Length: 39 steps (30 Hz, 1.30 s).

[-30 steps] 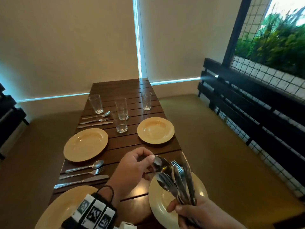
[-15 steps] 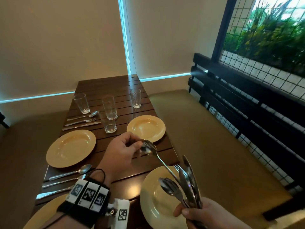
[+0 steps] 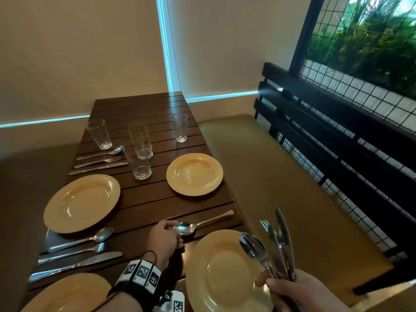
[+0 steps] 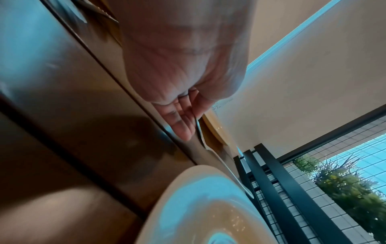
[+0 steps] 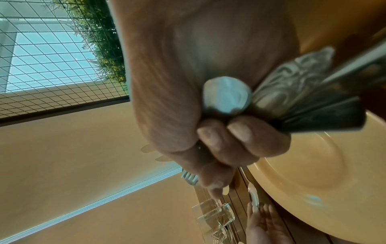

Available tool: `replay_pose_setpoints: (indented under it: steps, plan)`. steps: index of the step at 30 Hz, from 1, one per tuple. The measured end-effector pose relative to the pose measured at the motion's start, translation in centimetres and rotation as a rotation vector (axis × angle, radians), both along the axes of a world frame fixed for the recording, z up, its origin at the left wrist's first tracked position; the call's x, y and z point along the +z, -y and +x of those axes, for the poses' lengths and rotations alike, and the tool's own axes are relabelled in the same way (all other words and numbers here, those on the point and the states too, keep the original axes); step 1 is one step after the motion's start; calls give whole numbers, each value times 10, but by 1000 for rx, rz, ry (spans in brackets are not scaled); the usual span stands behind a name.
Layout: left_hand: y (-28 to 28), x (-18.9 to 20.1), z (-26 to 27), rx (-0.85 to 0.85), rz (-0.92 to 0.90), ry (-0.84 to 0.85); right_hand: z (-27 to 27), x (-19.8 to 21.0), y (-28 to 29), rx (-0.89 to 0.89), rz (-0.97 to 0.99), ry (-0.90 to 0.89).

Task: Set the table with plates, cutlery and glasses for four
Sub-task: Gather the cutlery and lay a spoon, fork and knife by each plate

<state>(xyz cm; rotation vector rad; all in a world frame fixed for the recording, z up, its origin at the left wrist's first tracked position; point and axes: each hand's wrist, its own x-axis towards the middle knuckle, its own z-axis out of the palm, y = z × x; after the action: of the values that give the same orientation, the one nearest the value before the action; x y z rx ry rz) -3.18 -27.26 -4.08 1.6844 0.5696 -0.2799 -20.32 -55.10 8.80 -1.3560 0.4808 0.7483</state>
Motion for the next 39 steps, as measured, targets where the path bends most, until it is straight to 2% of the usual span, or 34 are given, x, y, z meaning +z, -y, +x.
replay_pose_setpoints:
  steps: [7, 18, 23, 25, 27, 29, 32, 34, 36, 39]
  plan:
    - [7, -4, -8, -66, 83, 17, 2, -1, 2, -51, 115, -22]
    - [9, 2, -11, -121, 159, 23, 1, -3, 1, -78, 173, -5]
    - [6, 12, -12, -111, 136, -3, -1, -2, 2, -94, 190, 31]
    - [2, 26, -16, -100, 212, 19, -1, -1, 3, -81, 180, 48]
    - [1, 51, -27, -131, 348, 147, -1, 2, 4, -69, 188, 54]
    - [13, 83, -49, -290, 412, 391, -1, 3, 4, -56, 213, 58]
    - [41, 130, -92, -736, 463, 913, 0, 6, 0, -16, 191, 65]
    - [54, 138, -109, -1023, 557, 1269, 1, 8, -5, 21, 88, 90]
    - [60, 137, -112, -1197, 660, 1378, 2, 12, -9, 85, -41, 135]
    - [61, 141, -107, -1292, 757, 1357, -1, 17, -11, 105, -39, 122]
